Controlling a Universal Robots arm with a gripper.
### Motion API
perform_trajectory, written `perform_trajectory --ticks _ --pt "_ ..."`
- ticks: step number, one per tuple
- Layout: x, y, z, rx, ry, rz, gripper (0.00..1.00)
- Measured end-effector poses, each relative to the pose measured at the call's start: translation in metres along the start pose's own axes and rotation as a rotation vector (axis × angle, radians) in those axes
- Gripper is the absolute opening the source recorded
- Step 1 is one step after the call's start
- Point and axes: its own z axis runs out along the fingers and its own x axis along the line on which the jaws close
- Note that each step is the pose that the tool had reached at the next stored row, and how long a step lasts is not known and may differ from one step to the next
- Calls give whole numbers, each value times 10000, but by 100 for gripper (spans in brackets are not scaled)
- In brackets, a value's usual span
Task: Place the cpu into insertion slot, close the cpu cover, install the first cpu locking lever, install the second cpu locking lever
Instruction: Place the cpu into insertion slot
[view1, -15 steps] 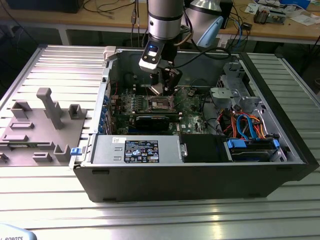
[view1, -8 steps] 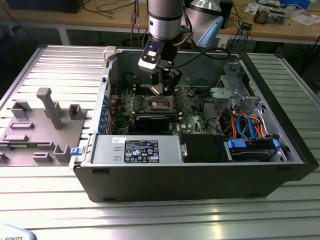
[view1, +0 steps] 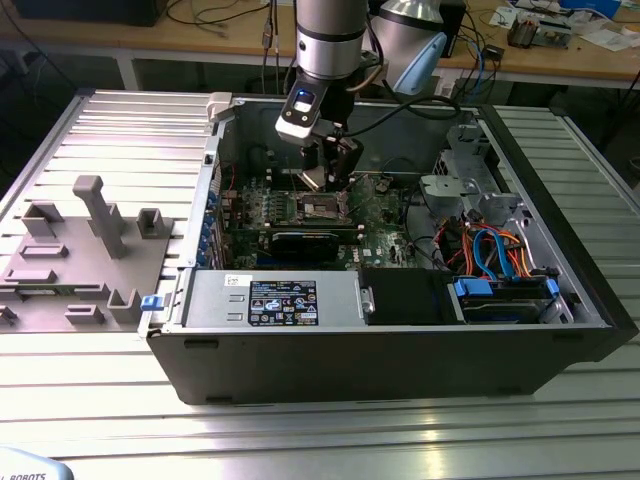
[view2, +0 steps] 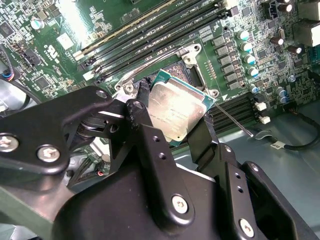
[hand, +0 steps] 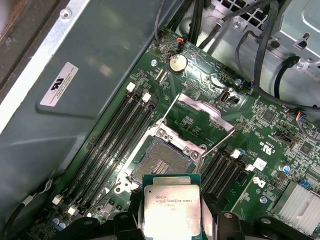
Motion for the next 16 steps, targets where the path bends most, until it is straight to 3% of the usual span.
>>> perform_trajectory --ticks 16 --pt "0 0 0 4 -6 358 55"
